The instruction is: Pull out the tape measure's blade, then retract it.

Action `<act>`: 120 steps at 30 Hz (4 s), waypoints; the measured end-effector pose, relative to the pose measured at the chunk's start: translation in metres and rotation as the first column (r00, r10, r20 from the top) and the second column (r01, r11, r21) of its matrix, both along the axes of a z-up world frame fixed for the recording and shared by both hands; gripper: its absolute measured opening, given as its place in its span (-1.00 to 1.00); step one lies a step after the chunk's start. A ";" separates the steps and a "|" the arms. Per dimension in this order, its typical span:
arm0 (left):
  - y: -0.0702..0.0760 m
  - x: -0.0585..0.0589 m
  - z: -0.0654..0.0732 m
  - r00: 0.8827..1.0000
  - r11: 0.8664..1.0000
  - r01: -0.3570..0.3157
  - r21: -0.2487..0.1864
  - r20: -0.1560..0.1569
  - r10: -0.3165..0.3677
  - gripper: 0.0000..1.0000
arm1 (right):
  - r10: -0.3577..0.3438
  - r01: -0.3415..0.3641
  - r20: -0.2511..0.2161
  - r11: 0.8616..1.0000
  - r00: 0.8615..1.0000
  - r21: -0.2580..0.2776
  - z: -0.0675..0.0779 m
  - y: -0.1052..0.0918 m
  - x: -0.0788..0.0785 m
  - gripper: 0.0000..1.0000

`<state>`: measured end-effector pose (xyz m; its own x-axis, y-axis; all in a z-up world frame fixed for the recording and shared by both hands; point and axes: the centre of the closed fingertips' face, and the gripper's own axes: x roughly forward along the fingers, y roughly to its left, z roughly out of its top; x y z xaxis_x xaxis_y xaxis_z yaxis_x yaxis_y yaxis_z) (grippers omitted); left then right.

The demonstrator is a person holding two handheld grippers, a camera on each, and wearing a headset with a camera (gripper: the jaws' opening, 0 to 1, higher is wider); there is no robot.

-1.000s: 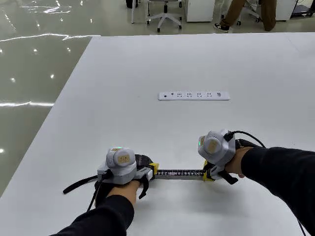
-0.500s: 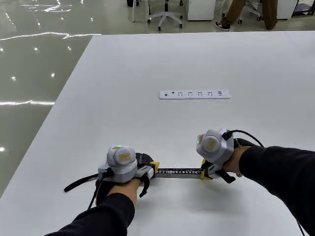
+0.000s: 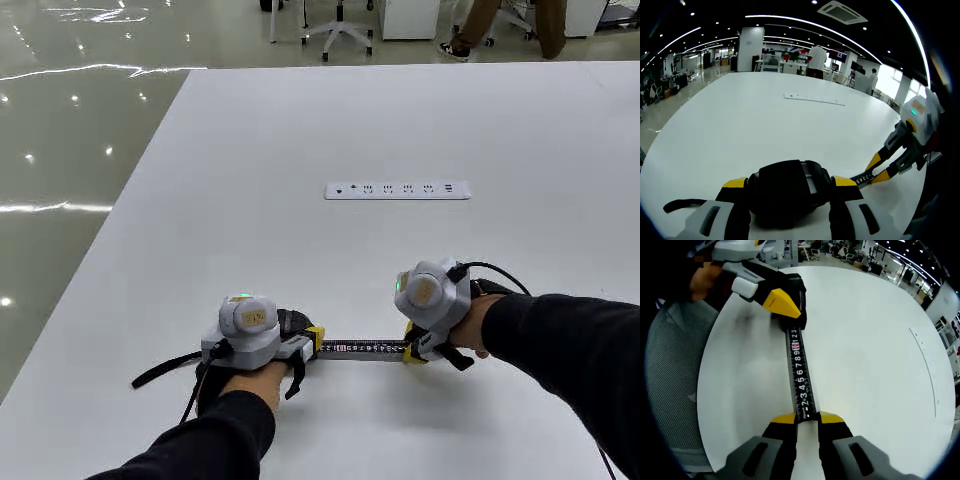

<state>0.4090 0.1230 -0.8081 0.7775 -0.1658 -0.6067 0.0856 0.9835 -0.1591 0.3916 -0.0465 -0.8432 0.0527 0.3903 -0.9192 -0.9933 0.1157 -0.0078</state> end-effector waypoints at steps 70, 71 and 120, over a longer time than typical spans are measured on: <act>-0.001 0.000 -0.001 1.000 1.000 0.000 -0.015 -0.014 0.000 0.20 | -0.020 0.021 -0.010 0.996 1.000 0.091 0.000 0.048 -0.001 -0.79; -0.001 0.000 -0.001 1.000 1.000 0.000 -0.016 -0.015 0.000 0.20 | -0.021 0.022 -0.012 0.996 1.000 0.091 -0.001 0.048 -0.001 -0.79; 0.001 -0.002 0.002 1.000 0.998 0.015 -0.066 -0.016 -0.017 0.19 | -0.020 0.023 -0.016 0.984 1.000 0.176 0.000 0.097 0.002 -0.78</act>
